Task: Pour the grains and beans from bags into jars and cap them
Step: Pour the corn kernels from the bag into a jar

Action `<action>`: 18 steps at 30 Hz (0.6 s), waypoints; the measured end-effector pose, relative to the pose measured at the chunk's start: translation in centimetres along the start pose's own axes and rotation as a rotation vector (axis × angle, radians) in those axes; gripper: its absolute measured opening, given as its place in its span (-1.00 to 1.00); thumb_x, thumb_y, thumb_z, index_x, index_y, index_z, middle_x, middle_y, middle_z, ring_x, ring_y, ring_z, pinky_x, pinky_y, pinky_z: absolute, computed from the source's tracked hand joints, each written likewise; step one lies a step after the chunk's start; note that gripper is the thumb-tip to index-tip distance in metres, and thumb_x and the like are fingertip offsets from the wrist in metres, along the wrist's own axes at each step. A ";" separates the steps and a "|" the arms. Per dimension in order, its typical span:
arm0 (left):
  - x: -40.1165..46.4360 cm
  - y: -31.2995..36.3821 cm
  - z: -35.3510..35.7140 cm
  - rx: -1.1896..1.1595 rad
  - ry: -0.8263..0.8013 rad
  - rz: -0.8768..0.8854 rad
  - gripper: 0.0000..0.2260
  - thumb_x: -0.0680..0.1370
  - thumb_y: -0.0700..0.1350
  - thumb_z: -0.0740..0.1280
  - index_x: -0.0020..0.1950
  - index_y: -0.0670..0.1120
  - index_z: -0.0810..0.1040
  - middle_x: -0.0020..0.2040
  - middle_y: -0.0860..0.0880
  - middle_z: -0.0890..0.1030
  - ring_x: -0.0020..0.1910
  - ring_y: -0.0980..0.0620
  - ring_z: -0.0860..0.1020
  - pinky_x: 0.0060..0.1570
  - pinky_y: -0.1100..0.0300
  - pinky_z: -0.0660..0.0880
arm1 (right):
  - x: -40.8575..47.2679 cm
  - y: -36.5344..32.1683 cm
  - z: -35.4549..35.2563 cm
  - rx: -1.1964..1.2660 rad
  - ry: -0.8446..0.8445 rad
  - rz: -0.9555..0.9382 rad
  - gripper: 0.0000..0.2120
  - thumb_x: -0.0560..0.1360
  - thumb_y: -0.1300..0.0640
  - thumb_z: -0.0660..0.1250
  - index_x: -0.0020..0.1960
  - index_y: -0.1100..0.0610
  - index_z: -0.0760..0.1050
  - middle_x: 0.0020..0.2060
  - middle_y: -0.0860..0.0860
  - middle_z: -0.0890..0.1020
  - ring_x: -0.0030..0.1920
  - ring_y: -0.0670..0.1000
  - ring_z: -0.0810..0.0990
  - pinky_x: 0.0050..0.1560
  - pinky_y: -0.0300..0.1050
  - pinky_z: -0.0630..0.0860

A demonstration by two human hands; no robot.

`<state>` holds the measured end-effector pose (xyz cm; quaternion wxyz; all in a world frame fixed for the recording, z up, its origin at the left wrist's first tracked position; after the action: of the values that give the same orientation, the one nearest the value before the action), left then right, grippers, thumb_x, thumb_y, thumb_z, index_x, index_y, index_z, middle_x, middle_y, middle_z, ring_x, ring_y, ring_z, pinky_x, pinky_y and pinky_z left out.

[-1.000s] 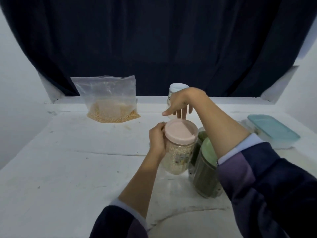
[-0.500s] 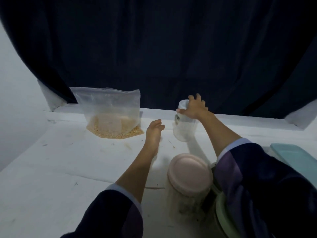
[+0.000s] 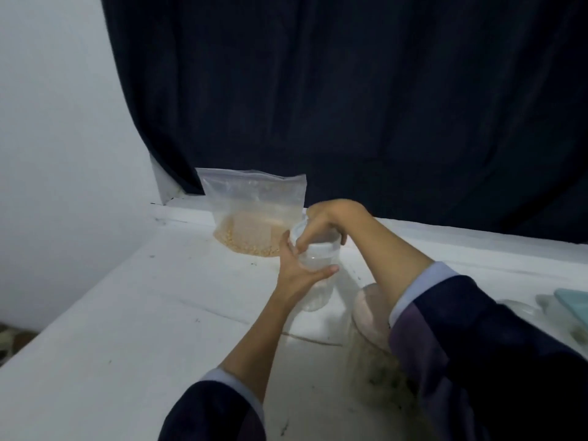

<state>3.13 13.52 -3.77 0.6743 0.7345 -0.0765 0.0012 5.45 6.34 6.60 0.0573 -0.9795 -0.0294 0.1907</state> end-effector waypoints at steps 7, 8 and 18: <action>-5.4 -1.0 -8.8 0.122 0.371 0.065 -0.24 0.19 -0.05 0.64 0.26 -0.08 0.32 0.11 0.03 0.50 0.05 0.09 0.54 -0.08 0.41 0.47 | -4.5 -9.2 3.4 -0.080 0.008 -0.107 -0.34 0.42 -0.23 0.37 0.36 0.13 0.37 0.25 0.07 0.41 0.07 0.12 0.46 -0.12 -0.05 0.45; -6.2 -0.9 -9.8 0.122 0.391 0.082 -0.27 0.20 -0.06 0.64 0.24 -0.09 0.33 0.07 0.03 0.52 0.00 0.11 0.55 -0.16 0.46 0.45 | -4.7 -10.1 4.2 -0.052 0.039 -0.121 -0.25 0.41 -0.30 0.34 0.41 0.14 0.31 0.30 0.09 0.35 0.16 0.15 0.41 -0.02 -0.01 0.44; -10.0 -0.9 -12.8 0.144 0.378 0.015 -0.35 0.29 -0.13 0.58 0.21 -0.06 0.26 -0.09 0.14 0.49 -0.19 0.29 0.49 -0.35 0.43 0.38 | -6.2 -13.0 7.8 0.285 0.600 -0.232 -0.33 0.32 -0.21 0.40 0.31 0.10 0.39 0.14 0.00 0.41 0.18 0.06 0.38 0.02 -0.07 0.37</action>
<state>-5.35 27.35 -4.59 0.6224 0.7669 0.0461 0.1497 -3.70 19.52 3.35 0.2210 -0.9642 -0.0955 -0.1111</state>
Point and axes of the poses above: each hand's wrist, its own x-axis towards the middle knuckle, its own z-axis out of the palm, y = z × x, the point moved 7 cm from there along x, towards the middle knuckle
